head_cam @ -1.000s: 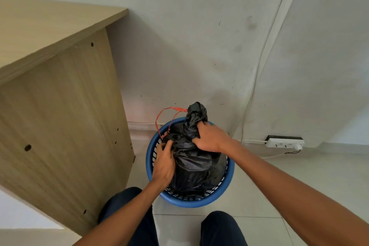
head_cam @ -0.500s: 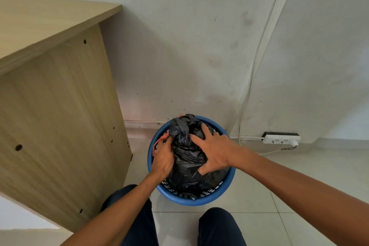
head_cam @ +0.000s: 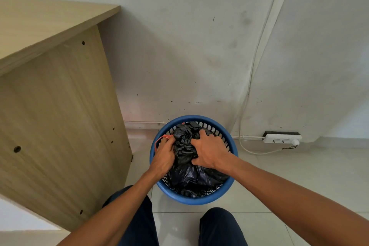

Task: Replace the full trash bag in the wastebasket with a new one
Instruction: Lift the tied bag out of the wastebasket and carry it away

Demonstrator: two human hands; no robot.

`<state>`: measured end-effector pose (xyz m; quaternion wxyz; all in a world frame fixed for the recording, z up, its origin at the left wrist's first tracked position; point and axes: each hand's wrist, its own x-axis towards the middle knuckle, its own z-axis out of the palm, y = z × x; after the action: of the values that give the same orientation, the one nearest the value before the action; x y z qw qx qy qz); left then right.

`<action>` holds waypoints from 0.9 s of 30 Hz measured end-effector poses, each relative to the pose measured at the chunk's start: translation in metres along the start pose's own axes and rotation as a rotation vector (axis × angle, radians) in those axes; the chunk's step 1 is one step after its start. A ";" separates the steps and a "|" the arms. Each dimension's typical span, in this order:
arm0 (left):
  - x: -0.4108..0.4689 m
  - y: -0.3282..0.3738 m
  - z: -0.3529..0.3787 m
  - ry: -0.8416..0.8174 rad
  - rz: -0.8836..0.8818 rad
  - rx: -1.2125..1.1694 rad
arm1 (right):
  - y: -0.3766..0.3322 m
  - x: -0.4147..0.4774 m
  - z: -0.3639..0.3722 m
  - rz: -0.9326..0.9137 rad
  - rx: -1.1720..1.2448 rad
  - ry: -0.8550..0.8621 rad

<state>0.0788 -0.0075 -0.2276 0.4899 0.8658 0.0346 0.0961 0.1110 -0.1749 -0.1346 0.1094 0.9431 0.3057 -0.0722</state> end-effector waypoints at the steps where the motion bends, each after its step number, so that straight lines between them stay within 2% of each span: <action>1: 0.001 -0.001 0.001 0.000 0.004 0.010 | 0.000 0.000 0.002 0.017 0.002 -0.011; 5: 0.000 0.006 0.004 -0.012 0.046 0.023 | 0.006 0.002 0.006 0.079 -0.017 -0.083; 10: -0.005 0.012 0.003 0.001 0.019 -0.012 | 0.006 -0.001 0.007 0.014 -0.015 0.032; 12: -0.009 0.014 0.001 0.040 0.024 0.046 | 0.010 -0.002 0.006 -0.001 -0.020 0.084; 14: -0.014 0.019 -0.005 0.153 0.047 0.175 | 0.015 -0.001 0.000 -0.006 -0.013 0.121; 16: -0.017 0.030 -0.013 0.296 0.210 0.260 | 0.018 -0.001 -0.005 -0.018 -0.008 0.147; 17: -0.017 0.038 -0.015 0.300 0.307 0.285 | 0.019 -0.002 -0.006 -0.030 -0.015 0.164; 20: -0.005 0.054 -0.016 0.115 0.494 0.454 | 0.020 -0.004 -0.012 -0.070 -0.043 0.207; 22: 0.003 0.058 -0.014 0.050 0.424 0.419 | 0.020 -0.005 -0.020 -0.094 -0.052 0.239; 25: 0.010 0.058 -0.023 0.151 0.322 0.205 | 0.023 -0.009 -0.034 -0.147 -0.068 0.285; 27: 0.012 0.060 -0.032 0.144 0.295 0.141 | 0.027 -0.012 -0.043 -0.168 -0.078 0.311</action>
<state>0.0822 -0.0098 -0.1590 0.4048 0.8846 -0.0510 0.2259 0.1205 -0.1922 -0.0860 0.0909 0.9090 0.3993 0.0775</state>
